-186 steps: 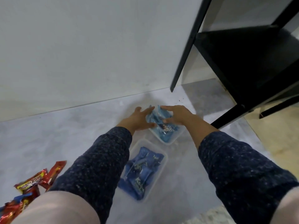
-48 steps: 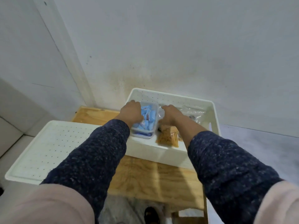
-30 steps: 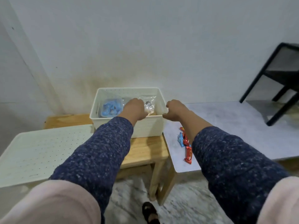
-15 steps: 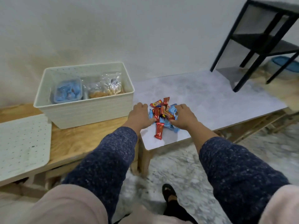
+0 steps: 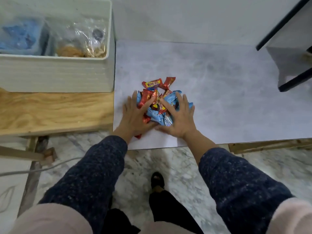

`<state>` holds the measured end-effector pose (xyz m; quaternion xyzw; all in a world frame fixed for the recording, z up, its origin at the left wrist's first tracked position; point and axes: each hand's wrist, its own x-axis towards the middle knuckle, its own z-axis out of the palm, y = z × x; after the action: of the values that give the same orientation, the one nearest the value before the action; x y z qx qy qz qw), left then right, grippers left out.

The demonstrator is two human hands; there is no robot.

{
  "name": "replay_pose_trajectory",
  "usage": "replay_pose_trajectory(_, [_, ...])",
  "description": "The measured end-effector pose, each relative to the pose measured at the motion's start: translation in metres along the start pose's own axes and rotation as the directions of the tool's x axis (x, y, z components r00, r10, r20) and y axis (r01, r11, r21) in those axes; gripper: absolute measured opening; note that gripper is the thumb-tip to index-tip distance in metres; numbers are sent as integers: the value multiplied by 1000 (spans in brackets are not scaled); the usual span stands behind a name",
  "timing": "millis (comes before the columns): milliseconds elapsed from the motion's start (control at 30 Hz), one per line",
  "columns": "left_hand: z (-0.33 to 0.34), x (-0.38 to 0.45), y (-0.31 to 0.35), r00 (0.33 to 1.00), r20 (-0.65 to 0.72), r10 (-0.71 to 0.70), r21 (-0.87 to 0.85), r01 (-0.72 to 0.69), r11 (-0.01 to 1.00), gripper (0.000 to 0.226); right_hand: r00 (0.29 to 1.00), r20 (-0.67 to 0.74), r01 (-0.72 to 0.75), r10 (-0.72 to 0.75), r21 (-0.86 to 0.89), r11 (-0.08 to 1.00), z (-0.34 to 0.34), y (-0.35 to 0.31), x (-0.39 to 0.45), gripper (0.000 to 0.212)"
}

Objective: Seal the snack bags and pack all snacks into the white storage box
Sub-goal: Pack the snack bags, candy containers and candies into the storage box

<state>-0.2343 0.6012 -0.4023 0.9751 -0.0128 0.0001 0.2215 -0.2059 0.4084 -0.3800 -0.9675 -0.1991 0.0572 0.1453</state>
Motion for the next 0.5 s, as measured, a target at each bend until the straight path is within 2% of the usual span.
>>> replay_pose_trajectory(133, [7, 21, 2, 996, -83, 31, -13, -32, 999, 66, 1000, -29, 1, -2, -4, 1000, 1, 14, 23, 81])
replay_pose_trajectory(267, [10, 29, 17, 991, -133, 32, 3, -32, 999, 45, 991, -134, 1, -9, -61, 998, 3, 24, 31, 60])
replay_pose_trajectory(400, [11, 25, 28, 987, -154, 56, 45, -49, 998, 41, 973, -225, 62, -50, 46, 997, 2, 33, 32, 48])
replay_pose_trajectory(500, [8, 25, 31, 989, -137, 56, 66, -47, 997, 41, 974, -218, 83, -60, 98, 992, -2, 35, 32, 34])
